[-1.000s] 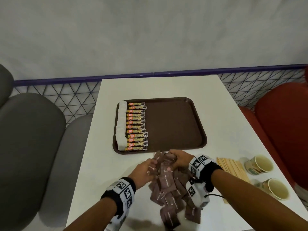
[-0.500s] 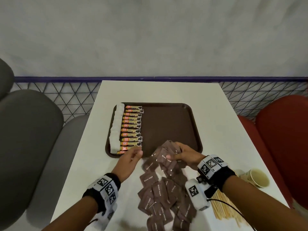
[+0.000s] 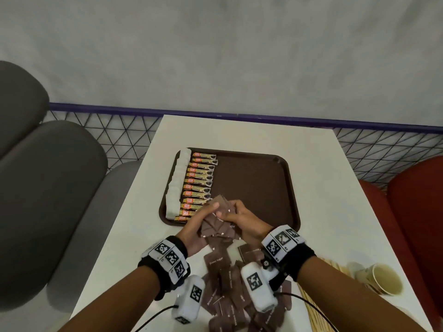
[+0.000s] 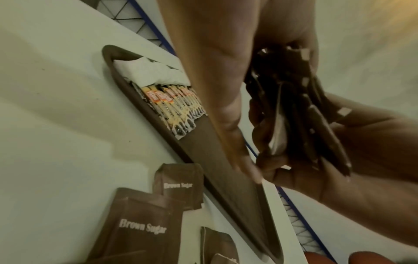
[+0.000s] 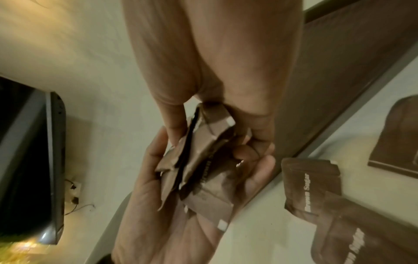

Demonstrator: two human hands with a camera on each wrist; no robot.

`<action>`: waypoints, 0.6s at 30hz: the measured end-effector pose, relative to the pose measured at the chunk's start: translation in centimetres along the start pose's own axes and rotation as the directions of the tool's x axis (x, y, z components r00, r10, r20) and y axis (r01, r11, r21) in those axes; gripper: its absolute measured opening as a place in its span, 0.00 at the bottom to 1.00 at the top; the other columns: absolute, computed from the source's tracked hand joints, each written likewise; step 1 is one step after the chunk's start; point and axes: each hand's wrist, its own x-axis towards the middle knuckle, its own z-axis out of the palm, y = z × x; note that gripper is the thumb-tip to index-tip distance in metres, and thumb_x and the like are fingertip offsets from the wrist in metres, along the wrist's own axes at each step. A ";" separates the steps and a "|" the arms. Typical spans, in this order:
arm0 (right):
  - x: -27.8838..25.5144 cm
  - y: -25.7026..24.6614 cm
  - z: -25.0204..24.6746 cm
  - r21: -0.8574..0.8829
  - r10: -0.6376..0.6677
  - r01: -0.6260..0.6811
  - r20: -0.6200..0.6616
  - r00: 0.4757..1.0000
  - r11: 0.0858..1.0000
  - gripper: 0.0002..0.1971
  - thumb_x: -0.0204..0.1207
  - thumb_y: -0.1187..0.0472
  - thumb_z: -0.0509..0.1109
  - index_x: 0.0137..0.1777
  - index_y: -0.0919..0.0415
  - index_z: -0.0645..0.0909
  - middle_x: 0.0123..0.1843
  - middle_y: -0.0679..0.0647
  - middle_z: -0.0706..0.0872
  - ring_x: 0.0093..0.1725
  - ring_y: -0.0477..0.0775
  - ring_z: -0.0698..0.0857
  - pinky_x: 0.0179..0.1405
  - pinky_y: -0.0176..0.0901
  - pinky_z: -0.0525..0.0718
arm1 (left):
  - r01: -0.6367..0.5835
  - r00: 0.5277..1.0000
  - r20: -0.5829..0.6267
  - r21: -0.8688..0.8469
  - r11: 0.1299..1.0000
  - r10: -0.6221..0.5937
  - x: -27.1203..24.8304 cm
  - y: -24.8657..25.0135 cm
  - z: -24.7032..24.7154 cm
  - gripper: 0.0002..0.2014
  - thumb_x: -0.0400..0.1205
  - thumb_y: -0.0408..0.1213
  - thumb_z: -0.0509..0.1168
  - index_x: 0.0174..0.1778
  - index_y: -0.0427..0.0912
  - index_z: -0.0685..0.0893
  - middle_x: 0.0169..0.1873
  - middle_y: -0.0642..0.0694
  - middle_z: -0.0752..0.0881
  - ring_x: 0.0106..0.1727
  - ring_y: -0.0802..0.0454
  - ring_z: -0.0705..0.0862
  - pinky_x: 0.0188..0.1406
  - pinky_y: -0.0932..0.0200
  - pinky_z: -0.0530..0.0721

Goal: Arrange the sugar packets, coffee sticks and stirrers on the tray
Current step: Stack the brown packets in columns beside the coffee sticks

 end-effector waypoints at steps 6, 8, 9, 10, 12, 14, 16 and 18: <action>0.7 0.7 1.6 -0.133 -0.059 0.072 0.101 0.993 0.988 0.13 0.81 0.63 0.62 0.61 0.62 0.64 0.51 0.54 0.77 0.51 0.50 0.81 0.49 0.39 0.82 | 0.066 0.997 -0.025 -0.102 0.993 -0.069 -0.2 0.2 -1.4 0.17 0.76 0.42 0.64 0.55 0.37 0.86 0.47 0.33 0.87 0.41 0.39 0.87 0.52 0.37 0.82; 1.0 0.5 1.7 -0.169 -0.066 0.085 0.115 0.991 0.982 0.13 0.81 0.61 0.62 0.61 0.62 0.65 0.52 0.55 0.77 0.54 0.52 0.79 0.55 0.43 0.80 | 0.061 0.998 -0.017 -0.134 0.989 -0.064 -0.3 0.5 -1.3 0.18 0.77 0.40 0.63 0.60 0.36 0.83 0.49 0.33 0.86 0.42 0.39 0.87 0.49 0.34 0.84; 1.1 0.3 1.8 -0.173 -0.059 0.078 0.112 0.992 0.982 0.12 0.81 0.61 0.62 0.61 0.62 0.66 0.53 0.55 0.78 0.54 0.52 0.79 0.56 0.44 0.80 | 0.054 0.998 -0.018 -0.139 0.989 -0.057 -0.2 0.7 -1.4 0.19 0.76 0.40 0.64 0.61 0.36 0.82 0.50 0.33 0.86 0.43 0.39 0.87 0.48 0.34 0.85; 1.3 0.2 1.8 -0.187 -0.053 0.074 0.115 0.992 0.979 0.12 0.81 0.59 0.62 0.61 0.60 0.67 0.53 0.56 0.79 0.55 0.53 0.80 0.58 0.46 0.79 | 0.050 0.998 -0.016 -0.138 0.989 -0.052 -0.2 0.9 -1.4 0.20 0.75 0.39 0.66 0.62 0.35 0.82 0.52 0.33 0.85 0.45 0.39 0.87 0.51 0.34 0.83; 1.7 0.0 1.5 -0.410 -0.075 0.102 0.083 0.994 0.906 0.12 0.80 0.52 0.63 0.59 0.55 0.71 0.58 0.59 0.79 0.63 0.56 0.76 0.66 0.52 0.75 | 0.047 0.999 -0.020 -0.129 0.991 -0.050 -0.3 1.2 -1.3 0.23 0.73 0.37 0.68 0.63 0.34 0.81 0.56 0.31 0.83 0.50 0.38 0.86 0.60 0.32 0.78; 2.2 -0.4 0.7 -0.672 -0.116 0.115 0.043 0.992 0.732 0.12 0.81 0.48 0.60 0.58 0.53 0.75 0.60 0.55 0.74 0.68 0.57 0.68 0.71 0.53 0.66 | 0.032 0.999 -0.009 -0.113 0.993 -0.033 -0.4 1.4 -1.3 0.21 0.74 0.35 0.68 0.62 0.34 0.82 0.56 0.30 0.84 0.52 0.36 0.85 0.61 0.34 0.79; 2.5 -0.7 0.2 -0.728 -0.145 0.132 0.046 0.988 0.673 0.14 0.81 0.47 0.58 0.60 0.51 0.78 0.60 0.51 0.68 0.69 0.55 0.63 0.75 0.52 0.57 | 0.023 1.000 -0.001 -0.093 0.995 -0.024 -0.5 1.6 -1.2 0.18 0.74 0.33 0.68 0.60 0.34 0.83 0.52 0.31 0.86 0.49 0.38 0.87 0.52 0.41 0.86; 2.8 -0.9 -0.3 -0.725 -0.150 0.148 0.062 0.987 0.673 0.16 0.81 0.48 0.59 0.61 0.52 0.80 0.63 0.52 0.68 0.68 0.52 0.61 0.76 0.51 0.53 | 0.036 0.999 -0.016 -0.096 0.995 -0.037 -0.6 1.5 -1.1 0.17 0.73 0.30 0.66 0.58 0.34 0.82 0.48 0.32 0.88 0.44 0.39 0.89 0.40 0.47 0.90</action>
